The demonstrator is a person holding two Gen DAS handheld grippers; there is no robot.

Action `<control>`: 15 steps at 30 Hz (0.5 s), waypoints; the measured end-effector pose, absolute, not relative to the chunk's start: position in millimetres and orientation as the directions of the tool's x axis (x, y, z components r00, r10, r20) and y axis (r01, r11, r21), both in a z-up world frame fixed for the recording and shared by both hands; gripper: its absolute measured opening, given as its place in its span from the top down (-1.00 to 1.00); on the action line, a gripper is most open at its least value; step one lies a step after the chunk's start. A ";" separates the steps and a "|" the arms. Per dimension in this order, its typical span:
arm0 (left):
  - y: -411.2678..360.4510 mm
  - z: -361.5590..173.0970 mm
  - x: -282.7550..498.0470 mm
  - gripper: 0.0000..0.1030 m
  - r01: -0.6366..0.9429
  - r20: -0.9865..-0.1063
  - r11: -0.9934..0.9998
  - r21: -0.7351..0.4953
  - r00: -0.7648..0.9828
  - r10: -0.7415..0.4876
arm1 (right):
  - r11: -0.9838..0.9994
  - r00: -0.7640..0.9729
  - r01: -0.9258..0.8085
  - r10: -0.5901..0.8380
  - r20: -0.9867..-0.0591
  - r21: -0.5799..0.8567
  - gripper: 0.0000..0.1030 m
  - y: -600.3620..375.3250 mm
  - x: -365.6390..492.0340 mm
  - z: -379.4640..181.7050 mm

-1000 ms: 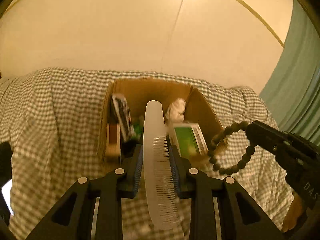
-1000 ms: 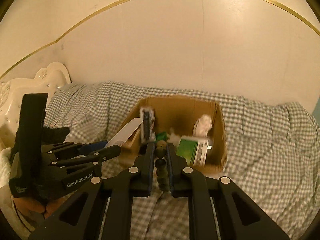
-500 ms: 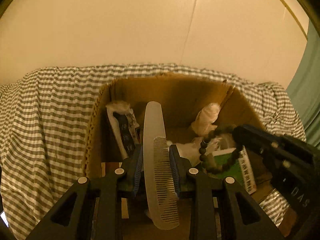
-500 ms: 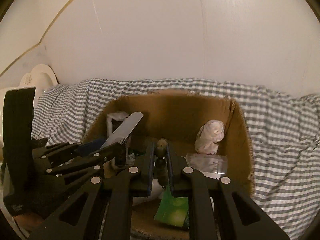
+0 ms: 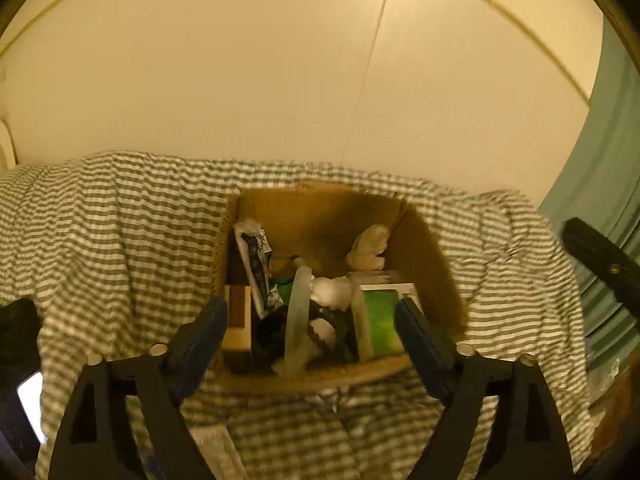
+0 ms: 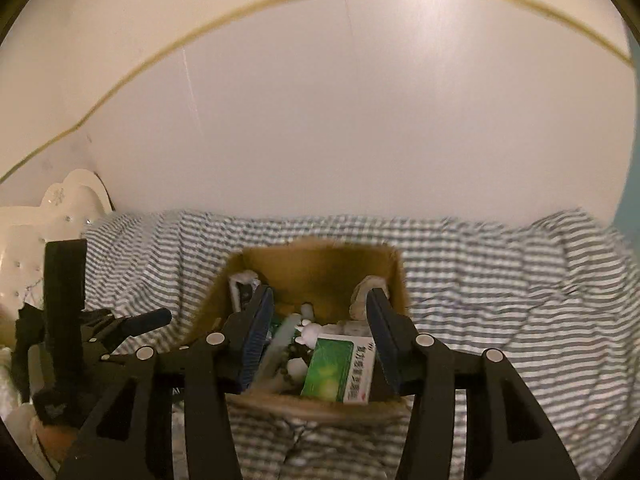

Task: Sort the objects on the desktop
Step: 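Carry the comb and bracelet into the cardboard box and release both, then withdraw both grippers from the box toward the remaining packet and tube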

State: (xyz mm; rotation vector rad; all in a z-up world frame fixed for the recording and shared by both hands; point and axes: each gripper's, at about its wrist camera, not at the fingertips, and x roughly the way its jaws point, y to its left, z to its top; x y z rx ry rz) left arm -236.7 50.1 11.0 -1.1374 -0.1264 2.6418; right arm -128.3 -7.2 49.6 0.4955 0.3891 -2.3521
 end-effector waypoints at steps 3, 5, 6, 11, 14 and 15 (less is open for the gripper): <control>41.3 33.0 -200.4 -0.85 -0.204 -0.698 -0.963 -0.175 -0.664 0.268 | -0.716 -0.704 0.678 -0.568 -0.426 -0.165 0.05 19.1 -86.3 76.2; 31.4 41.2 -169.8 -0.85 -0.200 -0.696 -0.963 -0.183 -0.665 0.271 | -0.731 -0.726 0.657 -0.549 -0.413 -0.183 0.05 34.6 -61.3 86.8; 28.0 42.5 -156.4 -0.86 -0.196 -0.694 -0.963 -0.186 -0.667 0.270 | -0.733 -0.730 0.654 -0.546 -0.411 -0.187 0.05 42.7 -48.7 89.7; 1.5 18.8 -93.2 -0.97 -0.155 -0.704 -0.969 -0.193 -0.666 0.247 | -0.732 -0.715 0.664 -0.561 -0.417 -0.155 0.05 87.5 6.1 76.5; -10.2 -15.1 -70.6 -0.97 -0.166 -0.741 -0.960 -0.225 -0.610 0.280 | -0.729 -0.697 0.671 -0.560 -0.448 -0.132 0.05 105.3 23.8 50.8; -14.1 -26.7 -63.0 -0.97 -0.168 -0.746 -0.957 -0.236 -0.599 0.290 | -0.725 -0.689 0.676 -0.556 -0.465 -0.134 0.01 108.9 29.1 39.7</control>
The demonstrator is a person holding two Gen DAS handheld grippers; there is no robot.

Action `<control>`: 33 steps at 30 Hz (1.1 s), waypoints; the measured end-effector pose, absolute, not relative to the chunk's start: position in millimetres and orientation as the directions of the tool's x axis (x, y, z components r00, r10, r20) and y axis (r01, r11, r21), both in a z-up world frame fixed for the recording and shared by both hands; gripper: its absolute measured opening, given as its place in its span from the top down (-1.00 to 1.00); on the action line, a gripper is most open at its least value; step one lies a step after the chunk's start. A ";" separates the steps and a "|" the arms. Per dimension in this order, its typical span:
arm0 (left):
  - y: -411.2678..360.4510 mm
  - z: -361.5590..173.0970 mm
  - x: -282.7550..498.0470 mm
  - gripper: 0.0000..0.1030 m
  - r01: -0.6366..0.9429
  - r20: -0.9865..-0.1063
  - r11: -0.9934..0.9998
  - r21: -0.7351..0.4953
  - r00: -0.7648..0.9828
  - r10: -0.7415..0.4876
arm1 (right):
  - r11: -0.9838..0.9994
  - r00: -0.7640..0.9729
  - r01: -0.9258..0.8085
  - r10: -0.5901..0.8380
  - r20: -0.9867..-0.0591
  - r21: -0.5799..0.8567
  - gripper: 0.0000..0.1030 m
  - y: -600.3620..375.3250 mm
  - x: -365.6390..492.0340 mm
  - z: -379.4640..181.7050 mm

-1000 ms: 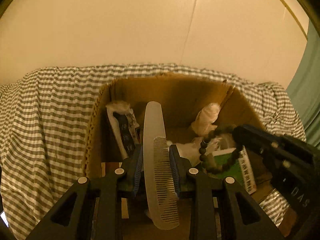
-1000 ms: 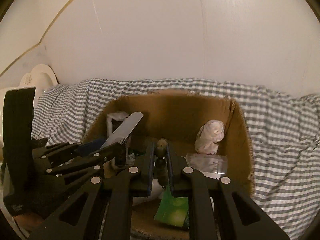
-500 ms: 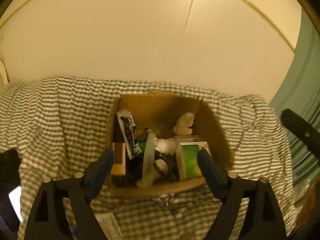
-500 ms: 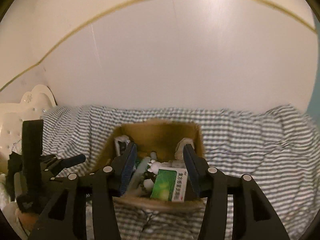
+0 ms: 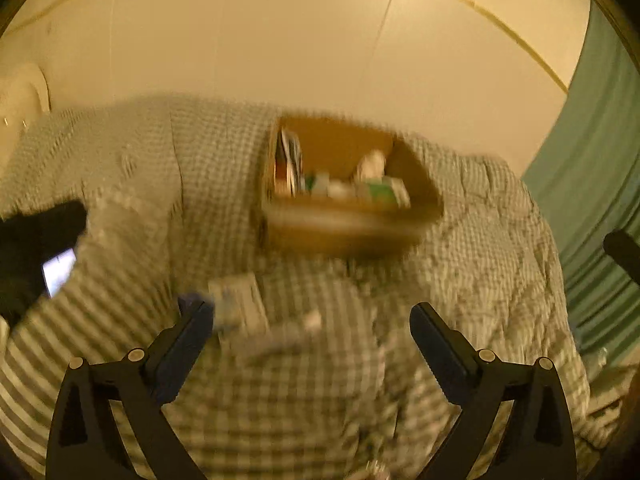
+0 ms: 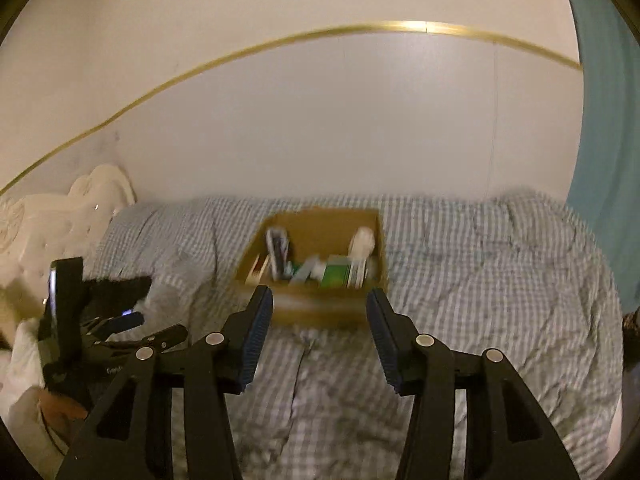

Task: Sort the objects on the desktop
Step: 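Withdraw both grippers from the box toward the remaining packet and tube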

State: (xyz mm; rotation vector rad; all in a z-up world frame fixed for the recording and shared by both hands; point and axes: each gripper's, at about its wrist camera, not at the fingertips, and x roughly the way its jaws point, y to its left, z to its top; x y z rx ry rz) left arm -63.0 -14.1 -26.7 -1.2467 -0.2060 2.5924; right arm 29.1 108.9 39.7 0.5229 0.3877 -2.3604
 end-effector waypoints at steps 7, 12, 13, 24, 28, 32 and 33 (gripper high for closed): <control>-23.8 -84.2 -34.5 -0.97 -0.113 -0.796 -0.977 -0.179 -0.567 0.212 | -0.656 -0.592 0.742 -0.544 -0.594 -0.139 -0.25 107.1 59.2 -52.4; -30.6 -111.0 -29.9 -0.97 -0.048 -0.825 -0.975 -0.216 -0.525 0.209 | -0.621 -0.488 0.773 -0.451 -0.747 -0.130 -0.25 102.4 65.2 -125.5; -31.0 -112.1 -29.2 -0.97 -0.048 -0.826 -0.979 -0.198 -0.529 0.193 | -0.609 -0.463 0.784 -0.445 -0.767 -0.120 -0.25 102.3 67.1 -135.5; -43.5 -110.6 -41.8 -0.97 0.011 -0.819 -0.984 -0.179 -0.555 0.143 | -0.481 -0.277 0.868 -0.266 -0.923 -0.121 -0.25 75.9 80.8 -221.3; -47.7 -111.1 -44.3 -0.97 0.034 -0.818 -0.982 -0.186 -0.559 0.135 | -0.463 -0.213 0.881 -0.202 -0.956 -0.098 -0.25 67.8 77.2 -242.1; -47.3 -110.1 -44.9 -0.97 0.030 -0.814 -0.983 -0.183 -0.565 0.134 | -0.462 -0.200 0.881 -0.167 -0.966 -0.102 0.35 60.8 70.1 -251.4; -47.3 -109.5 -45.0 -0.97 0.029 -0.812 -0.983 -0.181 -0.568 0.133 | -0.468 -0.200 0.878 -0.167 -0.966 -0.101 0.62 60.2 67.0 -251.0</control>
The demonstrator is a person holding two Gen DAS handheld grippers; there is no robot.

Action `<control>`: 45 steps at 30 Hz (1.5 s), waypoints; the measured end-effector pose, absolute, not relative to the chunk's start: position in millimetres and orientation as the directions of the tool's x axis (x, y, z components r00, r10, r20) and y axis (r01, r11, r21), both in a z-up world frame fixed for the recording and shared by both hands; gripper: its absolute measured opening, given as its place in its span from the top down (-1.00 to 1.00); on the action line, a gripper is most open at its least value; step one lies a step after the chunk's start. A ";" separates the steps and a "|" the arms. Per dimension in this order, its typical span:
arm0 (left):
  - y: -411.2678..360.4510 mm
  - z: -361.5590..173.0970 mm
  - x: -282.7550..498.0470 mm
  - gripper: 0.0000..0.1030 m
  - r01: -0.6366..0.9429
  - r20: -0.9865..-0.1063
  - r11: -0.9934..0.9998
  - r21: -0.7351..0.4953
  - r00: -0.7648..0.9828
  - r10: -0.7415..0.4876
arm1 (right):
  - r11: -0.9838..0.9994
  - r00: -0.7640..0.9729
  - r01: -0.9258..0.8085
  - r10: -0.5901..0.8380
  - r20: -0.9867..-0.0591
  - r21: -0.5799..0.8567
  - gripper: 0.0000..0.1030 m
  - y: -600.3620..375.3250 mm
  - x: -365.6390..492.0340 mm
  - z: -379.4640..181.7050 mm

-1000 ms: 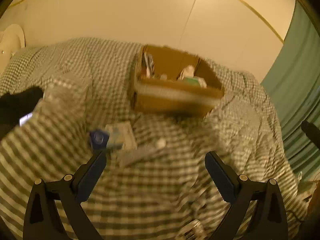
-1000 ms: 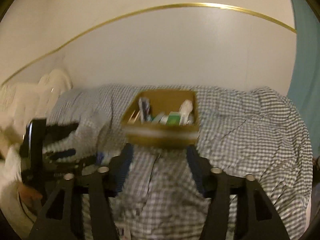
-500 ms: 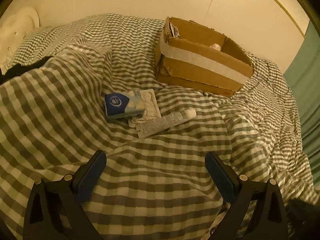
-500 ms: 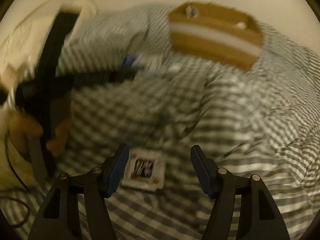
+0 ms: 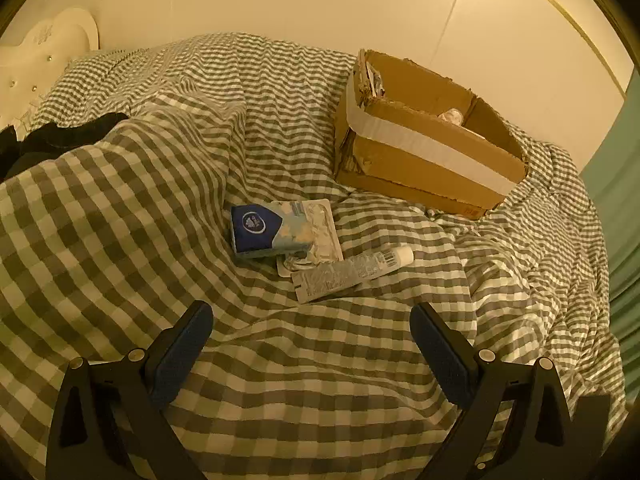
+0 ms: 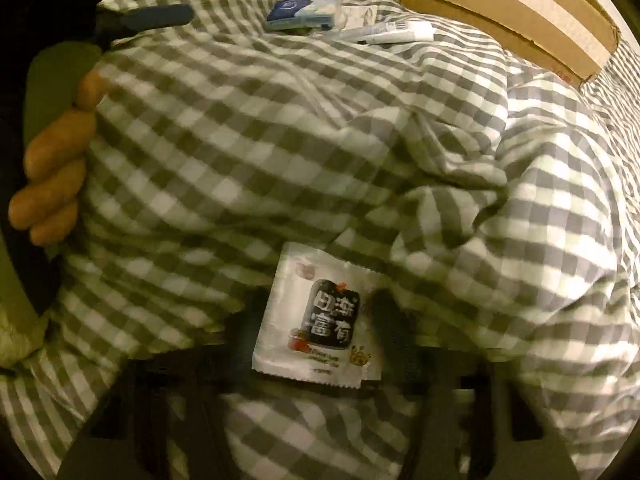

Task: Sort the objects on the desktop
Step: 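Withdraw both grippers from the box toward the remaining packet and tube, then grasp the white tube with the left gripper while the right grasps the red-printed white packet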

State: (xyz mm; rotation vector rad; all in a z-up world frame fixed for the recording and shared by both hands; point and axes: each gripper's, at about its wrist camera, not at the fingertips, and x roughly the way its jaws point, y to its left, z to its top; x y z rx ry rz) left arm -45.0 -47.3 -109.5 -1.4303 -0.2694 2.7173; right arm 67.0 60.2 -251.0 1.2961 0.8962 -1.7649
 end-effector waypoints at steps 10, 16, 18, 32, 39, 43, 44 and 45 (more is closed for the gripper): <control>-47.3 -114.5 -55.6 -0.97 0.034 -0.832 -0.988 -0.152 -0.544 0.109 | -0.538 -0.292 0.841 -0.357 -0.887 -0.060 0.92 84.0 50.2 -174.5; -46.8 -116.6 -89.3 -0.97 -0.010 -0.857 -0.990 -0.144 -0.499 0.130 | -0.515 -0.324 0.856 -0.464 -0.825 -0.047 0.92 67.7 28.5 -107.6; -45.3 -120.2 -105.2 -0.97 -0.020 -0.866 -0.991 -0.133 -0.484 0.126 | -0.516 -0.353 0.854 -0.478 -0.804 -0.068 0.91 50.6 15.1 -87.1; 21.5 -171.0 -143.6 -0.76 -0.308 -0.905 -0.952 0.005 -0.407 0.127 | -0.601 -0.299 0.797 -0.481 -0.824 0.062 0.90 54.3 -65.6 -110.9; 26.1 -176.4 -143.3 0.20 -0.339 -0.920 -0.941 -0.018 -0.364 0.149 | -0.612 -0.312 0.790 -0.453 -0.835 0.037 0.90 58.2 -65.0 -113.5; 22.1 -156.2 -130.6 0.54 -0.329 -0.879 -0.944 -0.019 -0.444 0.172 | -0.610 -0.342 0.792 -0.454 -0.823 0.008 0.90 61.0 -57.0 -111.9; 20.1 -150.4 -127.1 0.56 -0.321 -0.868 -0.947 -0.019 -0.464 0.175 | -0.612 -0.346 0.791 -0.454 -0.821 0.005 0.90 62.1 -53.4 -111.3; 17.4 -142.4 -121.6 0.57 -0.312 -0.852 -0.950 -0.024 -0.490 0.182 | -0.613 -0.348 0.790 -0.456 -0.819 0.005 0.90 63.4 -52.2 -111.3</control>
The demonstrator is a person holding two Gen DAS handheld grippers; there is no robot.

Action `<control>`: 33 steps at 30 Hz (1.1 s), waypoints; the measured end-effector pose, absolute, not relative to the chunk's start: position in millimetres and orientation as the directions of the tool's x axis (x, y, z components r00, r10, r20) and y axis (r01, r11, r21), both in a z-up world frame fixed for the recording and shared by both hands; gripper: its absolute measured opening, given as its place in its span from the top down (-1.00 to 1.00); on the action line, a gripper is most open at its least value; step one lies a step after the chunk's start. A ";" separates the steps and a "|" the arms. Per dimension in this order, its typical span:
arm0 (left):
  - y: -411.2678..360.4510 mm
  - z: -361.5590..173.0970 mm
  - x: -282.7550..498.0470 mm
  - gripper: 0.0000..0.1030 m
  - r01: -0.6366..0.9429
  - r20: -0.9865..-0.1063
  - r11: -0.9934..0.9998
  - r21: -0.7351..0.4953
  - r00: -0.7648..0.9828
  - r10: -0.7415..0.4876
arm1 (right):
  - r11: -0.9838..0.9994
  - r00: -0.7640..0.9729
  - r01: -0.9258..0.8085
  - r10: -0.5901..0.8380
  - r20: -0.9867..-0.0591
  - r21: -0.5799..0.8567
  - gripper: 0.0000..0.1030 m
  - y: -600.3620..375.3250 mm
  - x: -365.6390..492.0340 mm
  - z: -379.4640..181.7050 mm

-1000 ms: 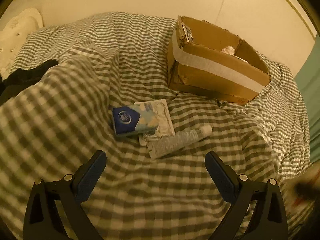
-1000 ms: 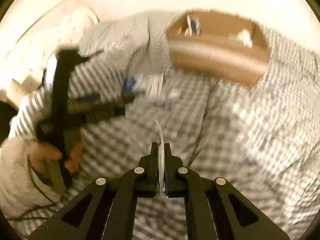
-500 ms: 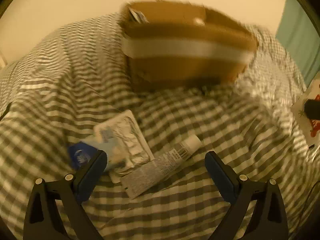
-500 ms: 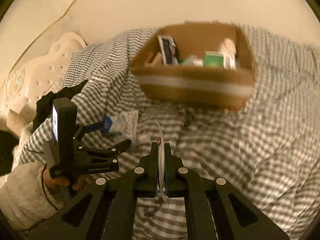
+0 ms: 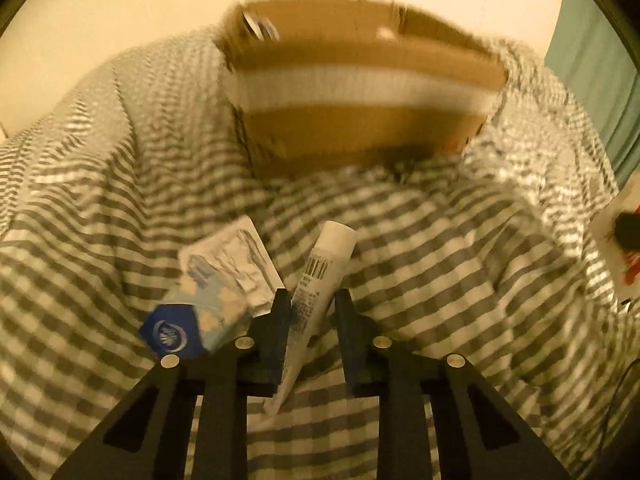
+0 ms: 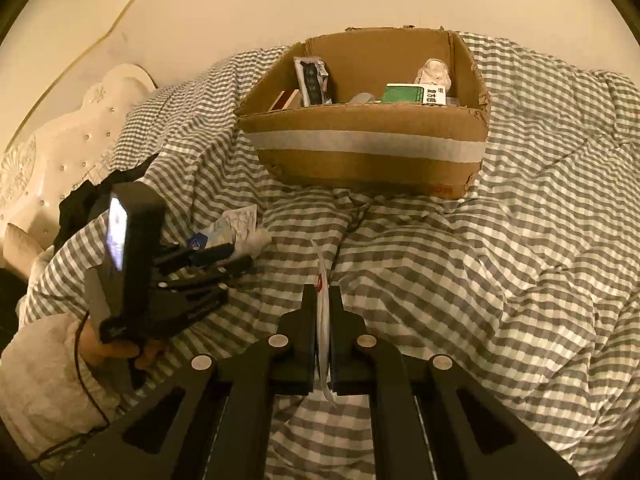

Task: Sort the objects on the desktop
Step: 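Grasp the white tube with the left gripper while the right grasps the red-printed white packet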

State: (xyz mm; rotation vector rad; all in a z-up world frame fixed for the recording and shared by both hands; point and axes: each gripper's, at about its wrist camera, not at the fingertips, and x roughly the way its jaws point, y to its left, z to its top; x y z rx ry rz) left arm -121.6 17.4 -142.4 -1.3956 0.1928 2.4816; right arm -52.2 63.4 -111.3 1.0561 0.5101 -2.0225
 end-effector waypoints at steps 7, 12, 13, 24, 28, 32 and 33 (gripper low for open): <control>0.4 -106.4 -110.4 0.64 -0.238 -0.772 -0.967 -0.089 -0.597 0.218 | -0.620 -0.384 0.784 -0.463 -0.799 -0.018 0.90 69.7 -30.2 -106.0; -6.1 -84.0 -111.5 0.69 -0.230 -0.733 -0.962 -0.144 -0.628 0.260 | -0.603 -0.406 0.796 -0.473 -0.782 -0.049 0.91 64.8 -15.6 -99.3; -6.8 -82.2 -110.9 0.70 -0.233 -0.731 -0.960 -0.152 -0.628 0.268 | -0.596 -0.409 0.801 -0.475 -0.779 -0.057 0.91 63.3 -13.2 -98.3; 24.4 -141.3 -136.6 0.48 -0.286 -0.863 -0.958 -0.035 -0.474 0.173 | -0.602 -0.377 0.798 -0.447 -0.811 -0.040 0.90 57.1 -28.9 -116.5; 32.5 -158.3 -143.1 -0.07 -0.279 -0.884 -0.958 0.065 -0.462 0.075 | -0.598 -0.357 0.801 -0.439 -0.824 -0.028 0.90 54.7 -34.8 -125.6; 27.3 -166.4 -157.7 -0.10 -0.240 -0.904 -0.970 0.033 -0.421 0.074 | -0.586 -0.323 0.810 -0.434 -0.841 -0.008 0.90 54.0 -38.9 -135.1; 27.8 -170.9 -162.7 -0.10 -0.221 -0.916 -0.975 0.032 -0.397 0.060 | -0.585 -0.317 0.811 -0.431 -0.845 -0.006 0.90 54.4 -39.6 -137.0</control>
